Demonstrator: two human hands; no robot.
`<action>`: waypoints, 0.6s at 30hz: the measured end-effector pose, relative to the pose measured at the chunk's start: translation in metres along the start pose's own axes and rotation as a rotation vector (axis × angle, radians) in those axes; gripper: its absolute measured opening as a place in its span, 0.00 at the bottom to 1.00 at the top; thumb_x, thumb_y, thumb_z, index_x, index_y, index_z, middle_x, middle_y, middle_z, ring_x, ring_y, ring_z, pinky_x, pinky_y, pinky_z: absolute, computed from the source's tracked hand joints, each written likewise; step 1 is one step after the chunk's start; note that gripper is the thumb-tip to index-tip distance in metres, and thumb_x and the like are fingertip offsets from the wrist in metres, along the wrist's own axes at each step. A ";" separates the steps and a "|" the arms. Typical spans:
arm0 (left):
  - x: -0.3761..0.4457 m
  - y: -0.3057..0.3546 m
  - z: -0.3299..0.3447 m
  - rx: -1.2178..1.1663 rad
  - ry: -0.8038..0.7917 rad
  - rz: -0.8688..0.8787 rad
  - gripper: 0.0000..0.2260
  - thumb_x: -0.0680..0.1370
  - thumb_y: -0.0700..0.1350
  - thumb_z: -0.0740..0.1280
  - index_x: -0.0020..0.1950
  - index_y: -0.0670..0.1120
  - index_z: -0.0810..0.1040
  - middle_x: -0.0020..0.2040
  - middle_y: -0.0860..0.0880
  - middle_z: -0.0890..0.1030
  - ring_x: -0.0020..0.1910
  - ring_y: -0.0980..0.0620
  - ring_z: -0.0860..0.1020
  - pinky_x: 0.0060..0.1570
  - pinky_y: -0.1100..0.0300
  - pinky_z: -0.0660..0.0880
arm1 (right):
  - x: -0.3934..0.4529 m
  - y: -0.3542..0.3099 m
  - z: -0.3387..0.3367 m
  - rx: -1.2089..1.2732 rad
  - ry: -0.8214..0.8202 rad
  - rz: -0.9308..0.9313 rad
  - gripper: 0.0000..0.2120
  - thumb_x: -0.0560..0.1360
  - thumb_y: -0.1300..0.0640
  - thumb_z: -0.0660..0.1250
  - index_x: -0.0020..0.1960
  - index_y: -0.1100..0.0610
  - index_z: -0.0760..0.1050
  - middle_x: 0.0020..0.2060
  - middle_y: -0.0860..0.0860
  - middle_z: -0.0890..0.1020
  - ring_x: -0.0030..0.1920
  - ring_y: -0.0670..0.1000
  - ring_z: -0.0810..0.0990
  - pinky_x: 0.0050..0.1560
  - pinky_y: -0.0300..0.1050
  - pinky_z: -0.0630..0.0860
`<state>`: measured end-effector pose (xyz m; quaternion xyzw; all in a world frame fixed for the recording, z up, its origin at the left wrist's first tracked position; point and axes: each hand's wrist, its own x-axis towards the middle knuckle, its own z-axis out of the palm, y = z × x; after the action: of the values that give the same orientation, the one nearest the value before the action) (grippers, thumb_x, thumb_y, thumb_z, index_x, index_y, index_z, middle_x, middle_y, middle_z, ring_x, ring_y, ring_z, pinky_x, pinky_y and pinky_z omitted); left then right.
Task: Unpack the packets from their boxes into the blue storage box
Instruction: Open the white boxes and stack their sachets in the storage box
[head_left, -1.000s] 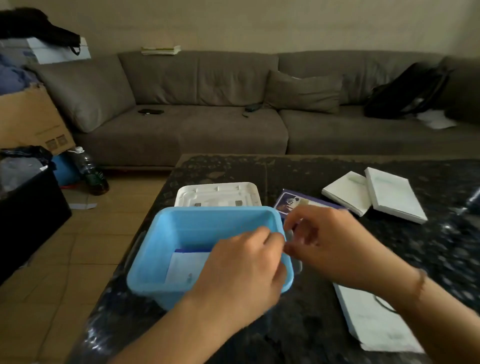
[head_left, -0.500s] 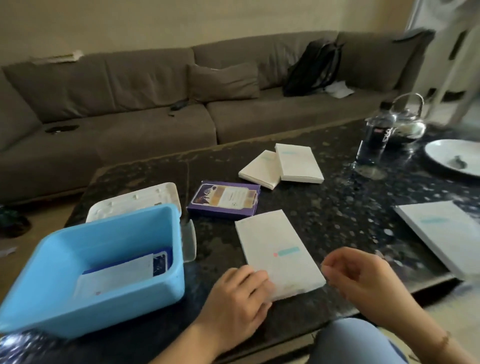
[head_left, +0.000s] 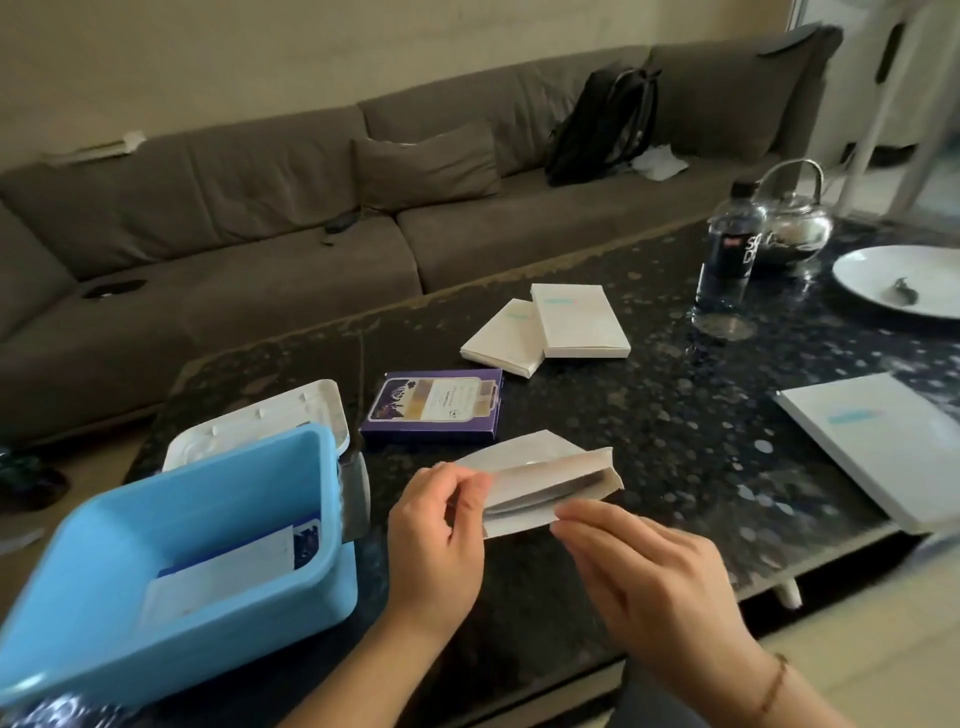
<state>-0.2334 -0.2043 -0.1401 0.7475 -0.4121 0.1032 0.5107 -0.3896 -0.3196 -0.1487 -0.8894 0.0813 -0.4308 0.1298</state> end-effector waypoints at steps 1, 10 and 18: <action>0.001 0.002 -0.001 -0.001 -0.018 -0.007 0.12 0.80 0.56 0.62 0.44 0.51 0.78 0.37 0.57 0.78 0.39 0.57 0.77 0.37 0.71 0.71 | 0.004 -0.002 0.004 -0.002 0.021 -0.008 0.08 0.74 0.59 0.69 0.51 0.54 0.84 0.53 0.46 0.85 0.41 0.47 0.85 0.34 0.43 0.80; 0.009 0.001 -0.002 -0.034 -0.024 -0.070 0.13 0.81 0.52 0.60 0.43 0.48 0.79 0.34 0.56 0.76 0.34 0.58 0.76 0.34 0.71 0.69 | 0.018 -0.015 0.017 -0.075 0.140 -0.017 0.06 0.74 0.57 0.69 0.46 0.56 0.84 0.48 0.47 0.86 0.33 0.48 0.83 0.25 0.42 0.75; 0.019 0.007 -0.002 -0.059 0.002 -0.070 0.11 0.81 0.53 0.60 0.43 0.51 0.77 0.33 0.57 0.76 0.34 0.57 0.76 0.31 0.70 0.69 | 0.027 -0.022 0.027 -0.298 -0.051 0.138 0.18 0.80 0.45 0.57 0.54 0.54 0.80 0.48 0.46 0.82 0.27 0.49 0.78 0.19 0.42 0.68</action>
<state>-0.2260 -0.2132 -0.1238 0.7459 -0.3883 0.0739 0.5361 -0.3511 -0.3010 -0.1382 -0.9017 0.2020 -0.3813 0.0277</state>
